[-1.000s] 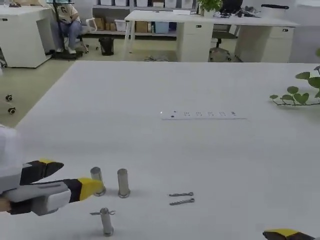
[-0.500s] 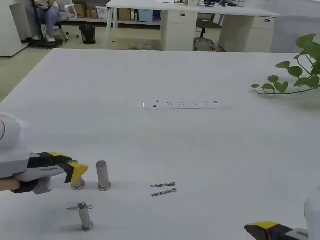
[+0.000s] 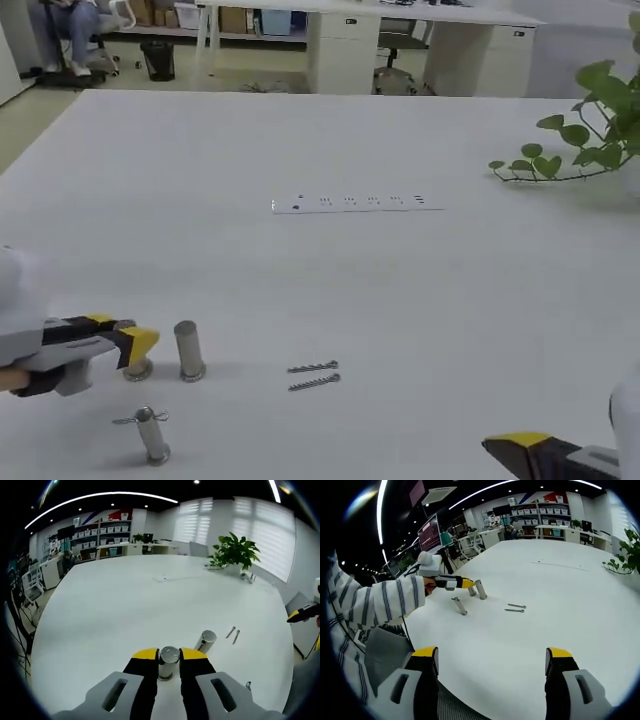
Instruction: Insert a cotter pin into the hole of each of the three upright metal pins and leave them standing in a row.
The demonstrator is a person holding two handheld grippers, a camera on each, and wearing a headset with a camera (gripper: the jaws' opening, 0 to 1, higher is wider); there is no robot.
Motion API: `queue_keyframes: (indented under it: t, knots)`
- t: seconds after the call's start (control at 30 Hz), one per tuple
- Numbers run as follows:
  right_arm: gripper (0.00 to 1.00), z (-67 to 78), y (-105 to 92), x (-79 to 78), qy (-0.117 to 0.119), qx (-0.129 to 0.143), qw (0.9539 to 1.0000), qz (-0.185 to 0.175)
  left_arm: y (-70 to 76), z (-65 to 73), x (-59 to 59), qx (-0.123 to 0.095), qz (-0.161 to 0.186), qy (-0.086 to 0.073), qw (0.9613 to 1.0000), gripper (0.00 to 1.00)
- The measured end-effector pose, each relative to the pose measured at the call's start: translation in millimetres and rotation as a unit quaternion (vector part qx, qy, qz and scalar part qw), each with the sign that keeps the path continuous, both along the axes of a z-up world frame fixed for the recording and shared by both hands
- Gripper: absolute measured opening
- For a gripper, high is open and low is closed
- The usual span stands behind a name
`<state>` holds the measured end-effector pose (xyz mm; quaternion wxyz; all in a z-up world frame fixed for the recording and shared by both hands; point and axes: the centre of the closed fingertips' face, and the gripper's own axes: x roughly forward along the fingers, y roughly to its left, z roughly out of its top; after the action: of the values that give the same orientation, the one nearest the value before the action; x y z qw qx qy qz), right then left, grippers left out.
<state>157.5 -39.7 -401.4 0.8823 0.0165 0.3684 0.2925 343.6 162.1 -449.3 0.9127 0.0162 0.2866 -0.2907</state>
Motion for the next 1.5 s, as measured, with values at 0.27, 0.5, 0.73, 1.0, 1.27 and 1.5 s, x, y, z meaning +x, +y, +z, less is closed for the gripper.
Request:
queue_keyframes:
  t: [0.27,0.5,0.73,1.0,1.27,1.5]
  knots:
    - [0.86,0.2,0.2,0.8,-0.002,0.004,1.0,0.0,1.4,0.6,1.1,0.031,-0.014,-0.019,0.9992,0.1]
    - [0.85,0.8,-1.7,1.2,-0.005,0.007,1.0,0.002,11.6,1.2,0.1,0.032,0.02,0.018,0.9991,0.09]
    - [0.85,1.6,-2.8,2.8,-0.008,0.012,0.9999,-0.001,9.5,16.3,-12.3,0.03,-0.001,0.008,0.9995,0.09]
    - [0.84,7.1,0.4,3.3,-0.018,0.023,0.9996,0.004,0.0,40.4,-30.6,0.026,-0.019,-0.009,0.9994,0.09]
    - [0.84,7.8,3.8,-0.1,-0.02,0.03,0.9993,0.011,-13.3,70.0,-50.3,0.037,-0.048,-0.042,0.9973,0.09]
    - [0.83,10.4,4.0,-1.7,-0.022,0.034,0.9991,0.012,-31.2,103.6,-65.1,0.021,-0.065,-0.078,0.9946,0.09]
